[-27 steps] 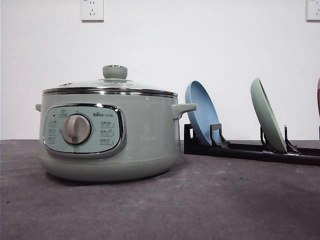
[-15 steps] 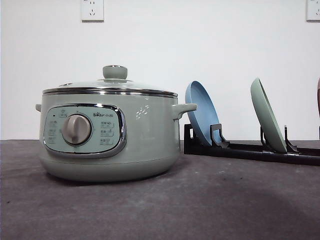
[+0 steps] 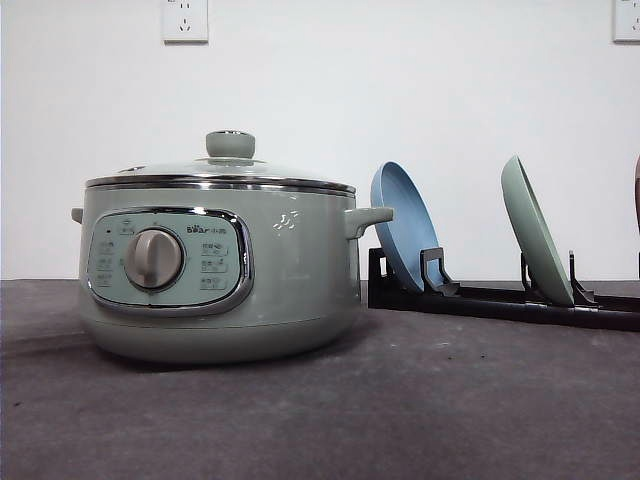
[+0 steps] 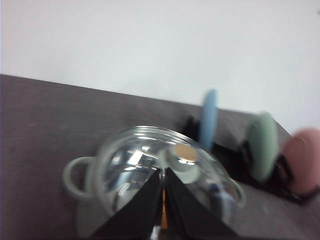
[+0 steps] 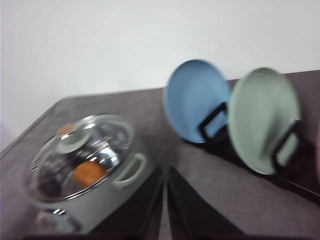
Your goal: Transfer potato from steamer to green plate
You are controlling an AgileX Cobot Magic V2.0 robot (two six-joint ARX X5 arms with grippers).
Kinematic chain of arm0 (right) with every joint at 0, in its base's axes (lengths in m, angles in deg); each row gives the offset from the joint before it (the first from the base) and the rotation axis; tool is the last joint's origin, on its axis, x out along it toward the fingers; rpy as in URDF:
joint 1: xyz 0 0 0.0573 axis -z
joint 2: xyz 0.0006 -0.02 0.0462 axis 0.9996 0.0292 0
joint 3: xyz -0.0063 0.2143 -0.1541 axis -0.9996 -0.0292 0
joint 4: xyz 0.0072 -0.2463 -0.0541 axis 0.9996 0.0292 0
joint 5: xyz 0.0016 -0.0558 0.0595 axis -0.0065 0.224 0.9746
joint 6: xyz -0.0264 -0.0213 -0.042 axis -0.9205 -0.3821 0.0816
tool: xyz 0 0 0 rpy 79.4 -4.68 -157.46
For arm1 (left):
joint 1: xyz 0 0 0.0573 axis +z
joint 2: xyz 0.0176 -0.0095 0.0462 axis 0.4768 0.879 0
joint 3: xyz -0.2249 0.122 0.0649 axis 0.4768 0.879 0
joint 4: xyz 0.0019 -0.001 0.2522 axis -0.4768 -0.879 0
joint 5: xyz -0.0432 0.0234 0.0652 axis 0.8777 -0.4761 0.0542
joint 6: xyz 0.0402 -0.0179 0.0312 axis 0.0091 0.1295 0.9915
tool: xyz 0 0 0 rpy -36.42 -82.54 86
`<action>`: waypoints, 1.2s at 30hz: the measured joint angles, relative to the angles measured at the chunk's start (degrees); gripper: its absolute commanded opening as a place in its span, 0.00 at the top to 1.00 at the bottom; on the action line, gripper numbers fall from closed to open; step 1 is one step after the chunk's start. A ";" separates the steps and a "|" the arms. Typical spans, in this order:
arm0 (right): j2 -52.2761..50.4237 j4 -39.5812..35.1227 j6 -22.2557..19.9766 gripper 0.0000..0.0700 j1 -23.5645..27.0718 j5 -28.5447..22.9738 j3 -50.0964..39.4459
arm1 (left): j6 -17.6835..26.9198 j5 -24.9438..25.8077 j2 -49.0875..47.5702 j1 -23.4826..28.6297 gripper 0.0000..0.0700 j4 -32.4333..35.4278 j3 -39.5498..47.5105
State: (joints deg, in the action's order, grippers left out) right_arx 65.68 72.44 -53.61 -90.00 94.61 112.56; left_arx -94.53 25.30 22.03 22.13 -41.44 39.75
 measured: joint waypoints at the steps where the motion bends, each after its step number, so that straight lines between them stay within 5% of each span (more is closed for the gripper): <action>1: 1.17 0.34 -0.67 0.99 -0.35 1.24 1.09 | 0.81 0.65 1.19 -0.57 1.00 -0.50 -1.28; 9: 9.25 6.22 -7.73 0.99 -6.52 8.52 6.03 | 9.81 7.71 10.88 -5.77 1.00 -12.67 -12.52; 18: 11.84 8.45 -11.45 0.99 -9.27 8.76 6.03 | 13.79 11.35 12.49 -9.64 1.00 -13.69 -13.16; 21: 11.87 8.10 -11.79 0.99 -9.27 8.46 6.03 | 14.47 11.35 12.49 -9.64 0.87 -13.67 -13.16; 23: 11.90 7.73 -11.83 0.89 -9.27 8.36 6.03 | 14.73 11.35 12.49 -9.64 0.73 -13.67 -13.16; 25: 11.90 7.24 -11.92 0.67 -9.27 8.29 6.03 | 14.94 11.35 12.49 -9.64 0.55 -13.67 -13.16; 29: 11.90 6.17 -11.96 0.19 -9.27 8.29 6.03 | 15.08 11.35 12.49 -9.64 0.00 -13.65 -13.16; 31: 11.90 6.19 -11.96 0.08 -9.27 8.29 6.03 | 15.25 11.35 12.49 -9.64 0.00 -13.65 -13.16; 36: 11.90 6.19 -11.96 0.06 -9.27 8.29 6.03 | 15.53 11.42 12.49 -9.64 0.00 -13.56 -13.16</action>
State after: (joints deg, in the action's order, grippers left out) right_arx 77.59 78.63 -65.57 -99.27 102.90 118.60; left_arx -79.00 36.72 34.52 12.49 -55.00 26.59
